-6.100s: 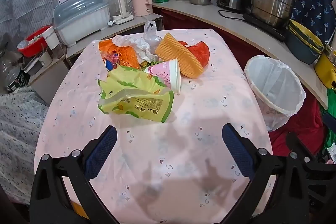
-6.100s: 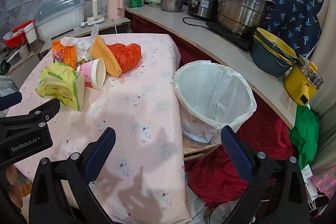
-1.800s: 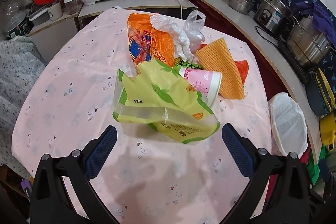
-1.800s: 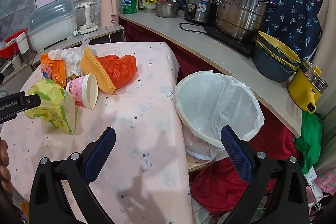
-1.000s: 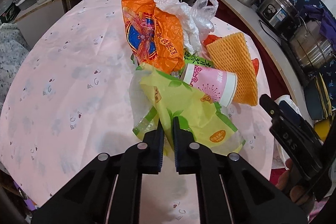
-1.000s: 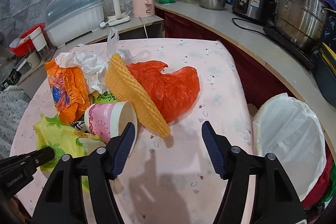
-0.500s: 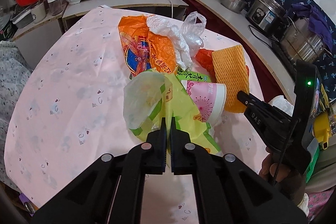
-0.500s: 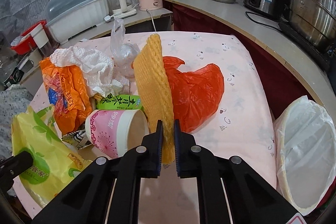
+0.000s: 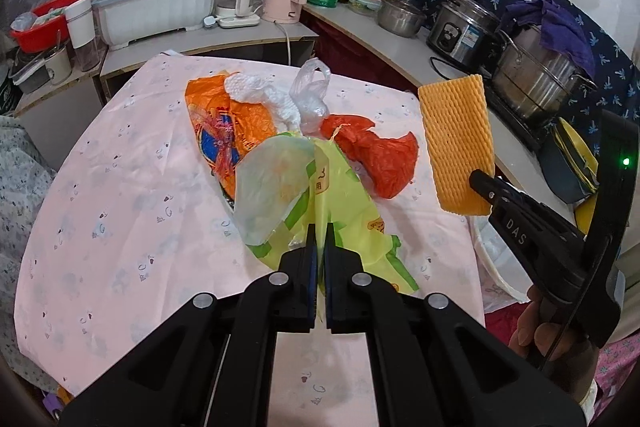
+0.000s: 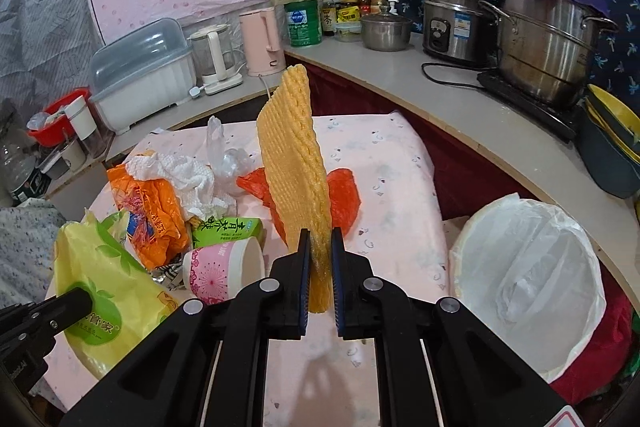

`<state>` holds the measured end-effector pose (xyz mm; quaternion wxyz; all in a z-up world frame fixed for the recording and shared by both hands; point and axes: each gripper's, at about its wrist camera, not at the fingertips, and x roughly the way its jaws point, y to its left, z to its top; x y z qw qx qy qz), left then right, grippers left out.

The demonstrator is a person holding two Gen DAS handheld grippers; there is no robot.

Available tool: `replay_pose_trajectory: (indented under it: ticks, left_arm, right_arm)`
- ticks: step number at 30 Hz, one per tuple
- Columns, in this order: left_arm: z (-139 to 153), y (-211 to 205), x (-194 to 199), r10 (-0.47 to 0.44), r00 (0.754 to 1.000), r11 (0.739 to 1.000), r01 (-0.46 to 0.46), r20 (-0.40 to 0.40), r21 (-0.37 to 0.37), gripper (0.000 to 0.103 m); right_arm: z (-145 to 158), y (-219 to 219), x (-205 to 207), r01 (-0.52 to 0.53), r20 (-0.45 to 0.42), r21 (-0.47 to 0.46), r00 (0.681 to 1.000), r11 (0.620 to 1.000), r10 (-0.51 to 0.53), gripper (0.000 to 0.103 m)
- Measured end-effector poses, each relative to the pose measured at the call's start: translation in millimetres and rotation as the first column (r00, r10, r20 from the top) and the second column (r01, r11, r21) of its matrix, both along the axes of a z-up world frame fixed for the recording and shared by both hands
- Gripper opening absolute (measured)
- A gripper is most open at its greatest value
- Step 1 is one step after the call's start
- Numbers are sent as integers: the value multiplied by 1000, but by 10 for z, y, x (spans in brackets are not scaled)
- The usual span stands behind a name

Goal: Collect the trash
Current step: 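Grasp the yellow-green snack bag with the left gripper while the right grasps the orange wafer, then carry the snack bag and wafer over the bin and release both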

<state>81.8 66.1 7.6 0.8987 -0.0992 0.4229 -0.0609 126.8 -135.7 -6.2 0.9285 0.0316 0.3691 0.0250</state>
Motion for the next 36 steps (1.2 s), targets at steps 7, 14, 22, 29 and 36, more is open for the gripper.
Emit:
replay_pose_trajectory:
  ticks: [7,14,22,29,36]
  left_arm:
    - [163,-449,-86,-91,995,996,91,44,10,2]
    - [218,-1022,-108,-199,978,980,197,67,28,2]
    - [237,-1692,-16,-329,939,944,327,100,38,2]
    - [133,-2212,186,-421,901,907,421,104,23,2]
    - [-44,-2623,417,-479,873,877,480,92,17,3]
  right_arm:
    - [48,-472,-321,98,14,8,995,995,-98,9]
    - [29,-980,-557,211,18,22,977,977,-211,9]
    - [-125,-1609,-709,344,-8,27,939,939,-344,9]
    - [-356,-2045,-779,426,-49,29,904,904,-424,9]
    - [-541,-2282,-706,462,-86,30,885,886,-459,9]
